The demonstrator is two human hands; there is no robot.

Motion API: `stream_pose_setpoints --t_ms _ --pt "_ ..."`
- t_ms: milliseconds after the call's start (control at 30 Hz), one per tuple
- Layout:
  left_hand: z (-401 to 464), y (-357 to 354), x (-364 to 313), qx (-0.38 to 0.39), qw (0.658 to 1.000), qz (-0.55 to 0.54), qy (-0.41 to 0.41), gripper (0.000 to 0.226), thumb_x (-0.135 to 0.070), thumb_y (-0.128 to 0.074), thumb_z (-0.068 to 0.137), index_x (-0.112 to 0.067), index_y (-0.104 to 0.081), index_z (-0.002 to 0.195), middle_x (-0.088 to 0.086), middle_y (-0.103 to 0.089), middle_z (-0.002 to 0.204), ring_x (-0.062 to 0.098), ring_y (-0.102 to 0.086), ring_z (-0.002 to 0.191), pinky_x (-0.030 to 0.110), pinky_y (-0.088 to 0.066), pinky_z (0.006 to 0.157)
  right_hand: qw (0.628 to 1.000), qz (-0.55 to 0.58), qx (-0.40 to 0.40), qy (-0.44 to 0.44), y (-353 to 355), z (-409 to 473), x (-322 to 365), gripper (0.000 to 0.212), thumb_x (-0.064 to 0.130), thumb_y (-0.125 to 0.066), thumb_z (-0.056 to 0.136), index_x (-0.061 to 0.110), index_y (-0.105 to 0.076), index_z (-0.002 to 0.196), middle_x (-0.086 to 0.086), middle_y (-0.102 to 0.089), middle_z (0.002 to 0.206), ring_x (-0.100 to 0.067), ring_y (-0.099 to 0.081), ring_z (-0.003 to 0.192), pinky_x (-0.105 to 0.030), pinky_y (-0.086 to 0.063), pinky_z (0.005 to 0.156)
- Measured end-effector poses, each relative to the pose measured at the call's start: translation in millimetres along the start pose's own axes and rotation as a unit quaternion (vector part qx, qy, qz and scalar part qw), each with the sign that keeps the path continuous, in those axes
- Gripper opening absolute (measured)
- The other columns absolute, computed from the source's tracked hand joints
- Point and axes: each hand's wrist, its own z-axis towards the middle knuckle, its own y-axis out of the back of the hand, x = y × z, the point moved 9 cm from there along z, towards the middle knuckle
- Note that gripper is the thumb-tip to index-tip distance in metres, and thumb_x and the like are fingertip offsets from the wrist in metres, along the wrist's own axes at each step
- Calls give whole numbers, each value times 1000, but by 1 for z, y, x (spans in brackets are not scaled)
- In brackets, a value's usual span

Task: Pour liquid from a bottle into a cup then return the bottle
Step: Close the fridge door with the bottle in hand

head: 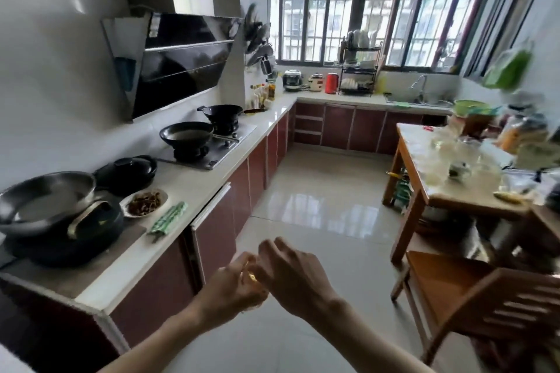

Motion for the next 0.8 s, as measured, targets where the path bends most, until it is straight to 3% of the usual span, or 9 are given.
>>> stream_pose_setpoints --t_ms 100,167,400,533,567,667,800 --pt "60 -43 -18 58 998 4 -21 40 -37 -78 73 -31 -59 107 -7 -76 94 12 -73 85 44 -61 74 998 13 21 -63 -1 -5 -76 30 40 -46 103 13 -45 116 -9 -57 100 -31 -64 70 -45 -58 63" --pt "99 -79 -32 102 994 -10 -47 41 -37 -80 74 -30 -59 109 -5 -76 96 16 -74 87 49 -61 76 993 21 17 -116 1 -14 -125 32 43 -44 103 13 -43 115 -10 -58 101 -31 -62 69 -46 -57 63" --pt "213 -185 -61 193 975 -33 -102 42 -40 -79 77 -29 -59 112 -5 -75 96 15 -73 92 48 -59 82 960 49 36 -274 0 -39 -270 43 55 -39 99 18 -45 118 -10 -61 111 -33 -66 85 -52 -57 77" --pt "305 -232 -65 228 965 -29 -122 40 -31 -82 77 -25 -58 107 0 -74 92 23 -73 88 50 -59 76 945 40 37 -323 -5 -24 -364 50 63 -39 98 20 -46 122 -7 -64 114 -28 -67 87 -47 -58 76" --pt "328 -239 -69 232 964 -34 -126 39 -33 -82 76 -27 -57 106 -1 -74 93 18 -72 86 47 -60 74 941 37 33 -334 -3 -19 -386 51 65 -39 98 21 -45 123 -6 -64 115 -26 -67 88 -46 -58 76" --pt "407 -252 -86 236 962 -29 -137 38 -37 -81 79 -35 -55 105 -9 -72 97 0 -68 88 21 -57 69 925 34 13 -377 5 -1 -457 67 78 -28 93 24 -45 129 -4 -64 120 -23 -68 91 -45 -59 77" --pt "510 -275 -91 254 956 -18 -146 46 -47 -81 76 -35 -56 114 -13 -72 103 -3 -66 92 15 -52 68 897 16 17 -442 4 0 -552 68 76 -30 93 27 -41 138 1 -57 137 -23 -67 106 -42 -59 85"
